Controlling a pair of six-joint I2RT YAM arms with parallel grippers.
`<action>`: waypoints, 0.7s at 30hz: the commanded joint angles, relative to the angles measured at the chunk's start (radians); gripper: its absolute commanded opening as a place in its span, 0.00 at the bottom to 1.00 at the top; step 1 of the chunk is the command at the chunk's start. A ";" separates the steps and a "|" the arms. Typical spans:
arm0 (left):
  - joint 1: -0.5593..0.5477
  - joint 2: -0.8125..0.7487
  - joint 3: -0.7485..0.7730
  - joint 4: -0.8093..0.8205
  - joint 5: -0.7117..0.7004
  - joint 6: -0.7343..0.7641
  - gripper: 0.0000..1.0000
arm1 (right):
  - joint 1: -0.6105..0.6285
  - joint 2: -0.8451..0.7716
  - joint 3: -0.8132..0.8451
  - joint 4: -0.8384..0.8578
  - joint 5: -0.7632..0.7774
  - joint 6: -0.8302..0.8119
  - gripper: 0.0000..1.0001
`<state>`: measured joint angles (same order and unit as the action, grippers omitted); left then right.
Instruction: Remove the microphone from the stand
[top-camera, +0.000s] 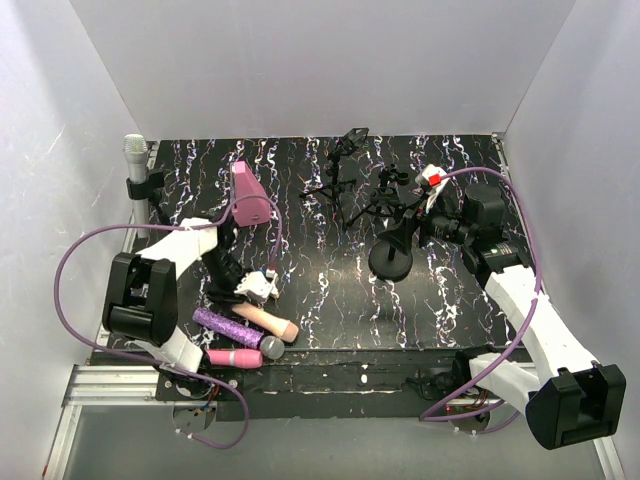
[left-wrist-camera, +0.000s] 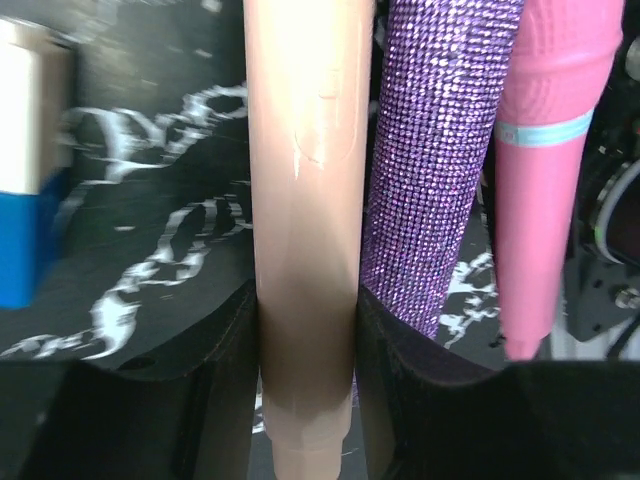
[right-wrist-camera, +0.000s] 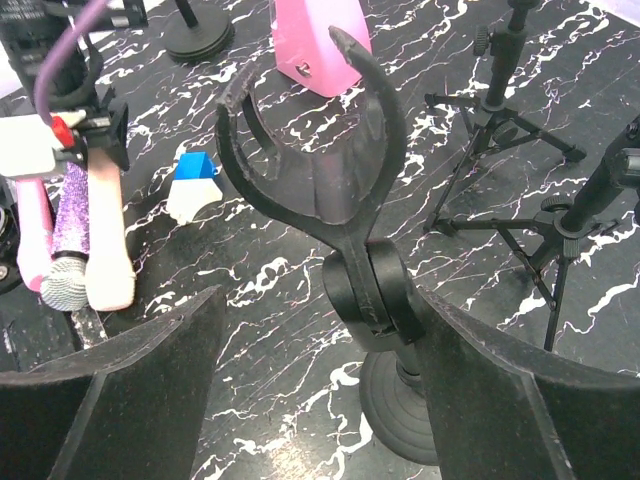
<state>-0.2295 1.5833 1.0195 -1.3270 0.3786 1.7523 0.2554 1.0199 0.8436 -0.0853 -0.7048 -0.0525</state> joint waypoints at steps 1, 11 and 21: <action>0.016 0.032 -0.062 0.030 -0.141 -0.017 0.05 | -0.001 -0.007 0.037 -0.014 -0.005 0.002 0.80; 0.019 0.139 -0.025 0.126 -0.149 -0.074 0.49 | -0.001 0.006 0.054 -0.018 0.004 0.002 0.80; 0.019 0.100 0.077 -0.003 -0.121 -0.053 0.63 | -0.001 0.000 0.106 -0.099 0.030 -0.026 0.81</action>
<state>-0.2176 1.7226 1.0264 -1.3056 0.2447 1.6676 0.2554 1.0340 0.8749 -0.1333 -0.6804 -0.0563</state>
